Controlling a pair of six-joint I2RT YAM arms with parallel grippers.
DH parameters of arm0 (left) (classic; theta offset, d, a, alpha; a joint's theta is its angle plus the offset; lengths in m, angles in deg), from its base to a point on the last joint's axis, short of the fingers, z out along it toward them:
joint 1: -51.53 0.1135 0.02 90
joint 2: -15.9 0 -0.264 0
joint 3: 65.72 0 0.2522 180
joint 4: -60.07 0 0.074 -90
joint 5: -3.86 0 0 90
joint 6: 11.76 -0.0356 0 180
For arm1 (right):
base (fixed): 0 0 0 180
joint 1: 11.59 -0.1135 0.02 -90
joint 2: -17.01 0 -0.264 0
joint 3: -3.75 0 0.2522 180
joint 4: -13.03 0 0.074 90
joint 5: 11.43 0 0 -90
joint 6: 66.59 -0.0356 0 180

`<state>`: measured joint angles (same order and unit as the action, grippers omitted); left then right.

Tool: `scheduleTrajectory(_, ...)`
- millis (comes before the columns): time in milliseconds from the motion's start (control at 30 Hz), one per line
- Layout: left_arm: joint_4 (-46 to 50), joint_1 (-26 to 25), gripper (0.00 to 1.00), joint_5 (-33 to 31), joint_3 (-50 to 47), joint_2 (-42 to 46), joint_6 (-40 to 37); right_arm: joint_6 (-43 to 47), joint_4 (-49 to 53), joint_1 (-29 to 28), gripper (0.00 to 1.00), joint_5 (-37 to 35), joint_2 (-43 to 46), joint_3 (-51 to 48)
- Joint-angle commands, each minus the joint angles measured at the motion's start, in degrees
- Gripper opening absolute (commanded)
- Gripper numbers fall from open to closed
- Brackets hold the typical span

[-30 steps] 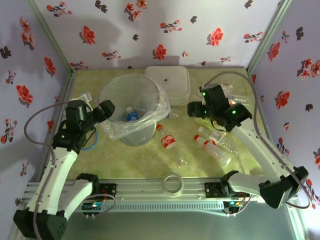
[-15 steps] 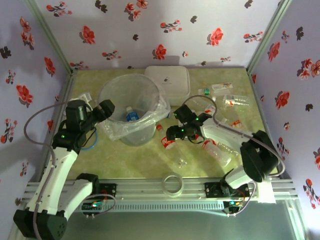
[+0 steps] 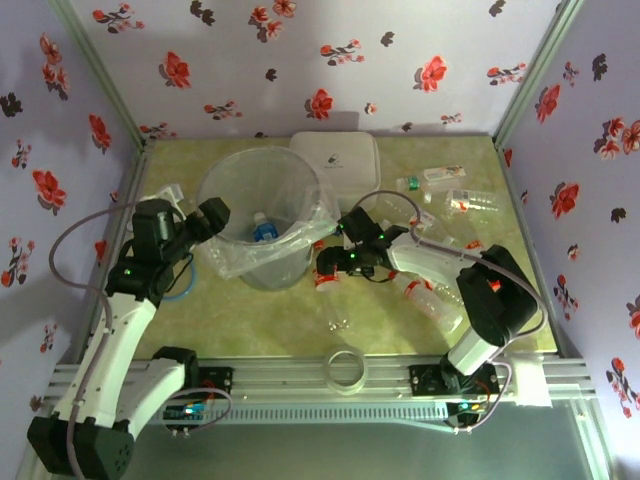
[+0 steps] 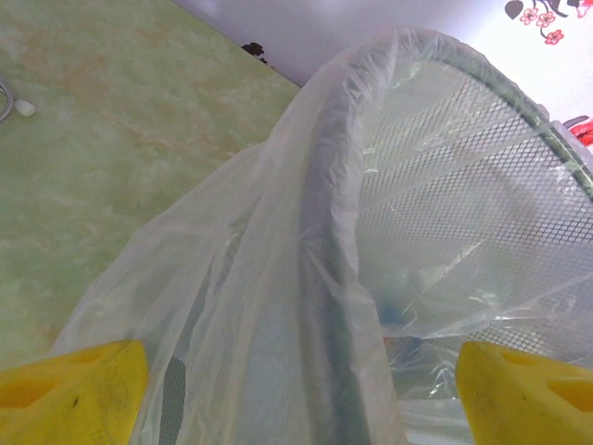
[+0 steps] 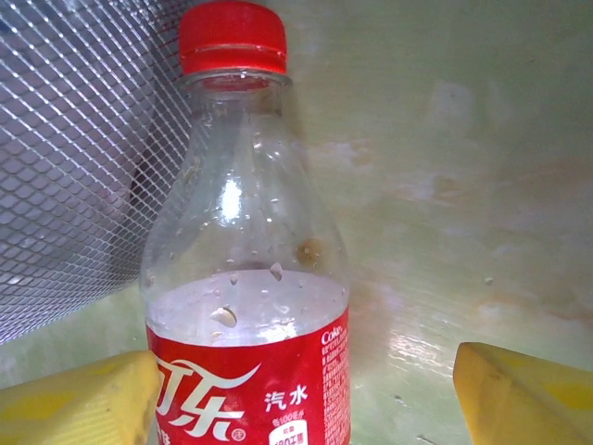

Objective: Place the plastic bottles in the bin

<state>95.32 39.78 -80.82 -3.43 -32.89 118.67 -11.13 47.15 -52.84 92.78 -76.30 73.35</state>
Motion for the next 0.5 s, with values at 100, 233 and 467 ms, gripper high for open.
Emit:
scheduleTrajectory(100,-1.55,-0.47,0.87,-0.95,-1.97,-0.48,0.83,-3.47,-2.01,-1.06,0.84,2.90,0.32,-0.30)
scheduleTrajectory(233,-1.47,-0.47,0.87,-0.93,-1.36,-0.98,0.58,-5.02,-5.05,-1.09,0.78,4.09,-0.10,-1.54)
scheduleTrajectory(467,-1.37,-0.47,0.87,-1.02,-0.88,-1.11,0.31,-4.23,-3.08,-1.11,0.75,1.09,-2.46,-1.69)
